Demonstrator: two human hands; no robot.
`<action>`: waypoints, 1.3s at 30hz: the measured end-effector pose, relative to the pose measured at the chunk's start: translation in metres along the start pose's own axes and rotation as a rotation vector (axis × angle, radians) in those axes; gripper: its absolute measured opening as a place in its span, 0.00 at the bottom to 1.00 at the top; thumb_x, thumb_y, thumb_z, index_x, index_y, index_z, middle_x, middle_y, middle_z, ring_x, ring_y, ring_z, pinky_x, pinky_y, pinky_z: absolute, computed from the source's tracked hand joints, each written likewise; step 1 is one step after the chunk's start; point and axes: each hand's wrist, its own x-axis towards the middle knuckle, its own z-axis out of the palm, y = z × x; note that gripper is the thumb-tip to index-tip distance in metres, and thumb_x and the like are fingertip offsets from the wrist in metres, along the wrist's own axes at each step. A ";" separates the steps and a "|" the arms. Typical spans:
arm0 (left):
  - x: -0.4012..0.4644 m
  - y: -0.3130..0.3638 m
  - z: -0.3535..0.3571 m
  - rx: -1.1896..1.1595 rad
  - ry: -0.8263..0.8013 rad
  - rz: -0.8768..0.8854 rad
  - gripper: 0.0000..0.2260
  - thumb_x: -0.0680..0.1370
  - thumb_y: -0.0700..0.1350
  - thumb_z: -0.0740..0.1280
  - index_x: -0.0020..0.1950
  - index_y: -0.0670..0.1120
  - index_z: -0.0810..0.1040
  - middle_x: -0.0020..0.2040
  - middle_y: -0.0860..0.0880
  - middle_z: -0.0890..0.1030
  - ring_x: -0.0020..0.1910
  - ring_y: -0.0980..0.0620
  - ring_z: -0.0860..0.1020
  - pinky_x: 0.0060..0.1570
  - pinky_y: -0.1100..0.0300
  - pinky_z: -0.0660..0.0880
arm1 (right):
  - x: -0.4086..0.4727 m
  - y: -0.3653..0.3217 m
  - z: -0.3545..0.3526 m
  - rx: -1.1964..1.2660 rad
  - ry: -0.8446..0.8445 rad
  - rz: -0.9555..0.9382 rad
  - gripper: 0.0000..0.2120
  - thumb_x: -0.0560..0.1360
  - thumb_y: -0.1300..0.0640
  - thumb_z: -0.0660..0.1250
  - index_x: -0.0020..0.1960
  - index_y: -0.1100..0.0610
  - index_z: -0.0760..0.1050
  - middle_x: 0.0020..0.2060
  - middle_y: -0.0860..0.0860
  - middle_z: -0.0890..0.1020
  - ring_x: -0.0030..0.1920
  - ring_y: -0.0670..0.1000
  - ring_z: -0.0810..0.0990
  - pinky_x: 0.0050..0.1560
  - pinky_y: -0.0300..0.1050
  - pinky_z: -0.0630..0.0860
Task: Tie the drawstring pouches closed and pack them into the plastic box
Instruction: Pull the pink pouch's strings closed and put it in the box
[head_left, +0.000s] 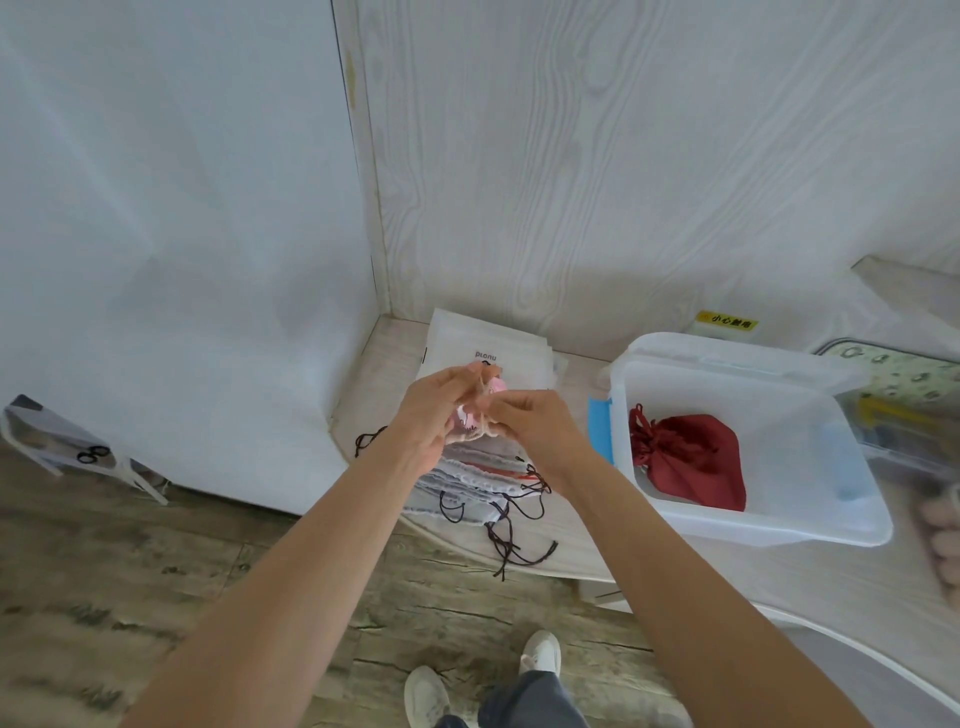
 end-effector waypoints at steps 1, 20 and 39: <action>0.000 0.000 -0.001 0.053 0.023 0.019 0.10 0.76 0.48 0.66 0.51 0.44 0.82 0.45 0.49 0.82 0.44 0.55 0.77 0.53 0.56 0.68 | 0.001 -0.001 -0.002 -0.175 0.035 -0.039 0.09 0.75 0.58 0.67 0.39 0.59 0.83 0.33 0.51 0.82 0.34 0.49 0.71 0.43 0.40 0.68; -0.005 0.028 -0.008 0.841 -0.134 0.329 0.08 0.76 0.40 0.65 0.47 0.38 0.83 0.46 0.43 0.83 0.41 0.56 0.75 0.46 0.64 0.69 | 0.024 0.017 -0.006 -0.838 0.000 -0.381 0.07 0.74 0.65 0.67 0.49 0.62 0.83 0.70 0.54 0.68 0.63 0.52 0.74 0.61 0.31 0.61; 0.005 0.016 -0.021 1.126 -0.020 0.695 0.15 0.77 0.42 0.65 0.33 0.48 0.62 0.28 0.53 0.65 0.27 0.57 0.62 0.29 0.68 0.61 | 0.033 0.009 -0.003 -0.556 0.178 0.011 0.11 0.77 0.58 0.63 0.44 0.63 0.81 0.26 0.45 0.70 0.28 0.42 0.65 0.29 0.31 0.62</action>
